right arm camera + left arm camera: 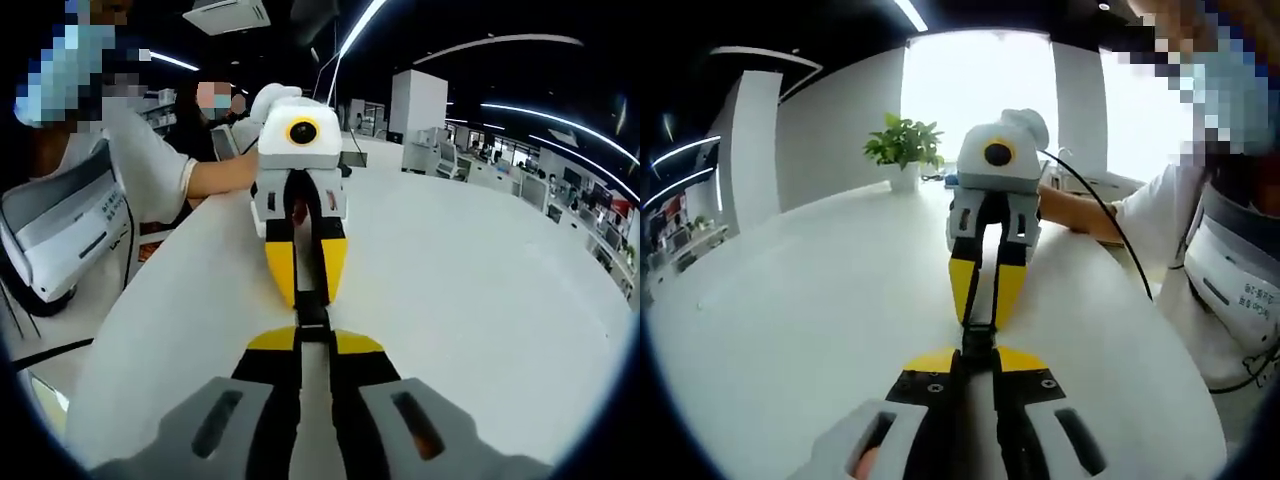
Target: Snap the two parts of the plastic buckle together until the buckle closes and remains connected.
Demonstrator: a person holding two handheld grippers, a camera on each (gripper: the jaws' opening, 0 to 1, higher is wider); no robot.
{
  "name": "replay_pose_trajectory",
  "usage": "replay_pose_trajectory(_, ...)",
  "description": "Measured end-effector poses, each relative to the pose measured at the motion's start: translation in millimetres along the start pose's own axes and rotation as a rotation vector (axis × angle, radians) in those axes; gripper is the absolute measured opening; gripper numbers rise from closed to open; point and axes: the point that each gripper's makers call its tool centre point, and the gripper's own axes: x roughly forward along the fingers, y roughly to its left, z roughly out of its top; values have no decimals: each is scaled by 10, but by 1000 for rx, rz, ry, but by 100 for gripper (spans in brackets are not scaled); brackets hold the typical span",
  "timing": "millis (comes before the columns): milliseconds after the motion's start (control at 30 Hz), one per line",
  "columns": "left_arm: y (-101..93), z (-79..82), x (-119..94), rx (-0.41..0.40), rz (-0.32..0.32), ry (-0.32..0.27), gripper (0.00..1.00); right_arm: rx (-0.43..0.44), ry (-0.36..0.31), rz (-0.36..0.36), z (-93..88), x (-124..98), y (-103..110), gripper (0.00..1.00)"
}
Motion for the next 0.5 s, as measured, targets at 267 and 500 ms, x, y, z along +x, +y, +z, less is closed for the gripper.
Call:
replay_pose_trajectory(267, 18, 7, -10, 3, 8, -9, 11, -10, -3, -9, 31, 53, -37, 10)
replay_pose_trajectory(500, 29, 11, -18, -5, -2, -11, 11, -16, 0, -17, 46, 87, -83, 10)
